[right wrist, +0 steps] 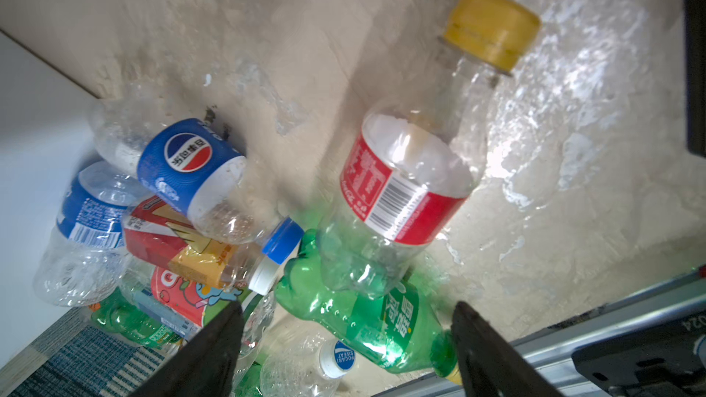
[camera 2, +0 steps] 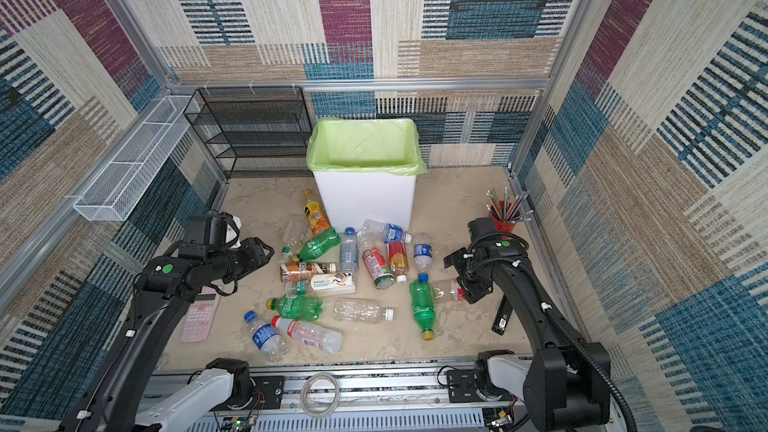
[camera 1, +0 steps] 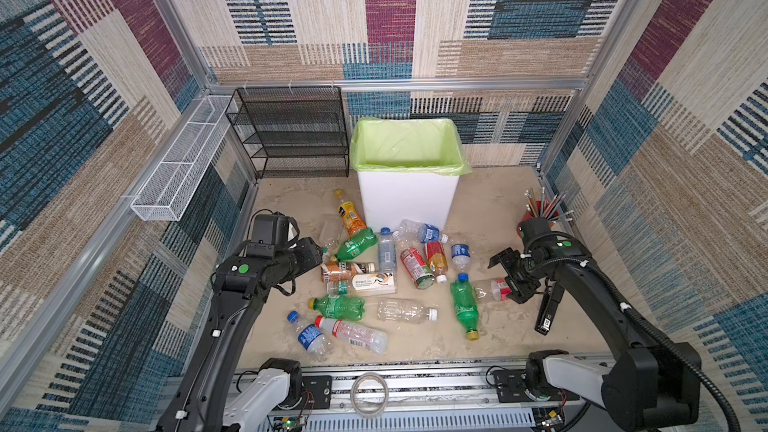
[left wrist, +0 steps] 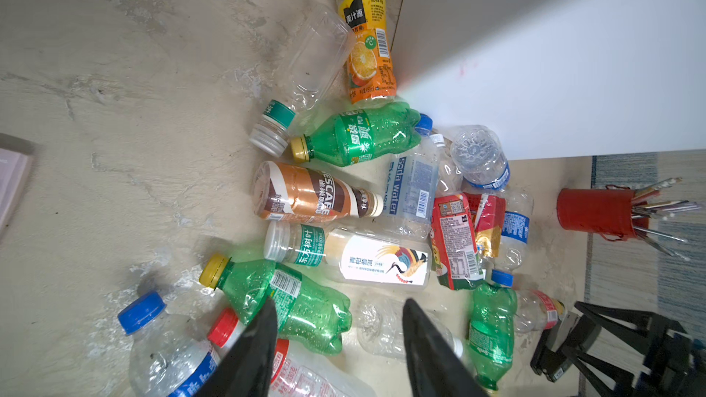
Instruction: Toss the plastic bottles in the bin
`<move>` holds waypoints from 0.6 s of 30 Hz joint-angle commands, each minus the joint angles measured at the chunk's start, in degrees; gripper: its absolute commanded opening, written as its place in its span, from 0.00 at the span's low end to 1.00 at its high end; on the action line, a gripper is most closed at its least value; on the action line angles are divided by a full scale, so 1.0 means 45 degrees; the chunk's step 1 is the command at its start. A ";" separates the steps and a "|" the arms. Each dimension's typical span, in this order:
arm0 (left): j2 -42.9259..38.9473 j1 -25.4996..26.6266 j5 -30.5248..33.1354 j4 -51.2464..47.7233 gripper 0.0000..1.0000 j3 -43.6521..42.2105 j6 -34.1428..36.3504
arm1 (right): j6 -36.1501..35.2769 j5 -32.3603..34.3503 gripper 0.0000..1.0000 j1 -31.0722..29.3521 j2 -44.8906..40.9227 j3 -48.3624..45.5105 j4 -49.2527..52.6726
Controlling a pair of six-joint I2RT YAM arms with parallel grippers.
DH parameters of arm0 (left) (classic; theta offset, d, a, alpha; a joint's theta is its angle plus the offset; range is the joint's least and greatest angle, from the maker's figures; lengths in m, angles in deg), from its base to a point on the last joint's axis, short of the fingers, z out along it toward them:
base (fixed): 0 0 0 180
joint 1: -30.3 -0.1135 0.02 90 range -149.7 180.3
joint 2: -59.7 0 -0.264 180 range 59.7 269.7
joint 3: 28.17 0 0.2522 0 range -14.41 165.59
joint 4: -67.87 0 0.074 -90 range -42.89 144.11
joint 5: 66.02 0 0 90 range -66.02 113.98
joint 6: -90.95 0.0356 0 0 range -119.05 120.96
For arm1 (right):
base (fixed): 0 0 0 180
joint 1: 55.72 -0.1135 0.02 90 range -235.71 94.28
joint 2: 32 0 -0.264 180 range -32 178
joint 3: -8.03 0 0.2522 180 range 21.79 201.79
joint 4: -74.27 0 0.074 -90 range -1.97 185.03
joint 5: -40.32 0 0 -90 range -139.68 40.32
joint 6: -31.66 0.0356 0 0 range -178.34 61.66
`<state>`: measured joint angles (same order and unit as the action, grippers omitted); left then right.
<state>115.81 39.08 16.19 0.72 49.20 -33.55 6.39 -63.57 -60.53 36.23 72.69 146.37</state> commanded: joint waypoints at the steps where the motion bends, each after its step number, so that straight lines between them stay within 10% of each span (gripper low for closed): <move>1: -0.0097 0.0022 -0.0126 -0.0185 0.54 -0.0050 -0.0391 | 0.0671 -0.0121 0.88 -0.0042 0.0006 -0.0464 -0.0139; 18: 0.0134 0.0091 -0.0300 0.0022 0.54 0.0233 -0.0390 | 0.0452 0.1178 0.85 -0.0042 0.1765 -0.2164 -0.3042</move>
<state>116.21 39.43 14.85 0.72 49.35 -33.79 9.01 -61.21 -60.69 43.46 63.48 136.60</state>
